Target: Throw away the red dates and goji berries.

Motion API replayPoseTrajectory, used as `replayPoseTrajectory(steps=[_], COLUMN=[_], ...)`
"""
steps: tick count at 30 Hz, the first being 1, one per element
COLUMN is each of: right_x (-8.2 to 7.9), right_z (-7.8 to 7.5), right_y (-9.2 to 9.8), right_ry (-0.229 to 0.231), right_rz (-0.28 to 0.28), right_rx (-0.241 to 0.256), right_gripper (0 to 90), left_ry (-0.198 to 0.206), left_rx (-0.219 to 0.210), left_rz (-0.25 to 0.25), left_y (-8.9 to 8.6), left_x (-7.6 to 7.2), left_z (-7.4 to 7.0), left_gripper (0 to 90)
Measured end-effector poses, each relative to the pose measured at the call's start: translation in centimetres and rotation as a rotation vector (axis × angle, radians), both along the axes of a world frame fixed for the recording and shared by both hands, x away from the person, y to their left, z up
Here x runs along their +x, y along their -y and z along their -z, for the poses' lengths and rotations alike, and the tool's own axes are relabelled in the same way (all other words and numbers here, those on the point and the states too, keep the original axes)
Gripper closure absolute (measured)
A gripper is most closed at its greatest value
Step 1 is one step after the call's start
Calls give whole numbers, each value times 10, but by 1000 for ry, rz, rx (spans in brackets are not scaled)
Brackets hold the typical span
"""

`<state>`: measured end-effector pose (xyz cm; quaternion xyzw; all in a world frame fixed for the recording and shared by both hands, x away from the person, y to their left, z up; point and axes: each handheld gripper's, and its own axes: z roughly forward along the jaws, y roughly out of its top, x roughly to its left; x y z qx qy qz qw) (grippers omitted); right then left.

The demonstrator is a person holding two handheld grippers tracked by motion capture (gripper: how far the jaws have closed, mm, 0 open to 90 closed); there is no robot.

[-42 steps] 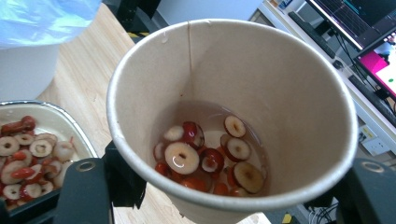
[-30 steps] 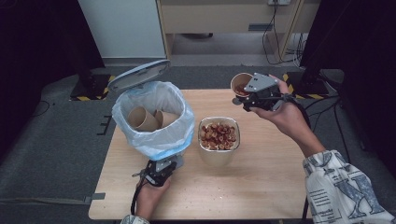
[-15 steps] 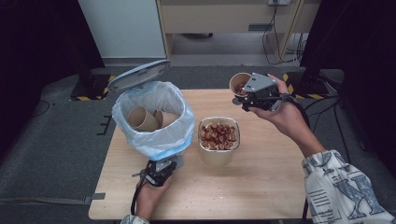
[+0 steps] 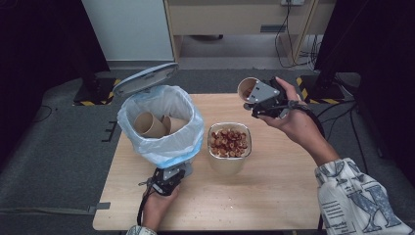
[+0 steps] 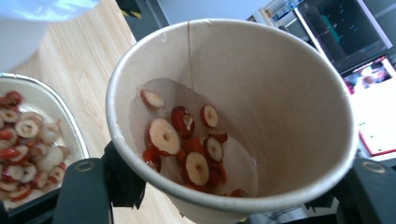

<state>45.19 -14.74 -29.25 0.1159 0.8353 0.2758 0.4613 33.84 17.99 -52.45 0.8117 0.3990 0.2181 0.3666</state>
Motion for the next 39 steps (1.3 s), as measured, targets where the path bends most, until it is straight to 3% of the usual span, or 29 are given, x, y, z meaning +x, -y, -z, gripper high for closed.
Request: replayPoseTrajectory(steps=[4, 15, 21, 26, 39], right_x=[-2, -4, -9, -12, -12], right_z=[2, 3, 5, 5, 7], right_y=[-5, -7, -12, -15, -13], right_ry=[16, 29, 82, 118, 118], right_rz=[-18, -22, -35, -34, -31], right_rx=[-39, -61, -166, -218, -227], right_gripper=[314, 312, 314, 314, 314], left_ry=[-1, -1, -1, -2, -5], left_rx=[-1, 0, -1, -2, -7], left_rz=[0, 0, 0, 0, 4], left_y=[0, 0, 1, 1, 1], left_x=[0, 0, 0, 0, 0], left_z=[0, 0, 0, 0, 0], left_gripper=[897, 897, 897, 897, 897])
